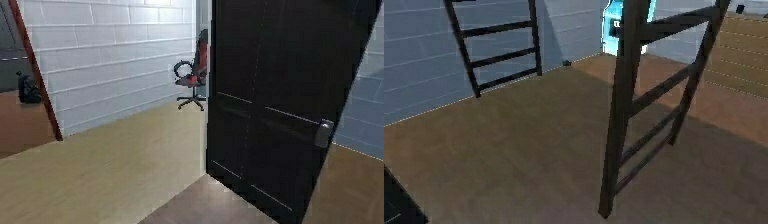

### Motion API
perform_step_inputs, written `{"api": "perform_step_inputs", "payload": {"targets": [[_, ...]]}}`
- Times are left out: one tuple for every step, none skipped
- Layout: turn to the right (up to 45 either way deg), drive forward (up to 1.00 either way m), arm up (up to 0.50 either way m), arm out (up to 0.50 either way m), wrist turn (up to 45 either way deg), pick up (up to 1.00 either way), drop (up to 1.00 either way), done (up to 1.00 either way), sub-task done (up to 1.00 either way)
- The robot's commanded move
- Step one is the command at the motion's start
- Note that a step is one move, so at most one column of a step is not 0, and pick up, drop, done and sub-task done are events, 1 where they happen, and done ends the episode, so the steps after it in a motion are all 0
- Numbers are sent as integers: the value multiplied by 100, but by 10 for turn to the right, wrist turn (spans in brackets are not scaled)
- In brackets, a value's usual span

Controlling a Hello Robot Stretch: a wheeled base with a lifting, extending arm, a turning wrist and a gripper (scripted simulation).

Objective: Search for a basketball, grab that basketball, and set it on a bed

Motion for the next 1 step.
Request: {"api": "perform_step_inputs", "payload": {"targets": [[-420, 0, 0, 0, 0, 0, 0, 0, 0]]}}
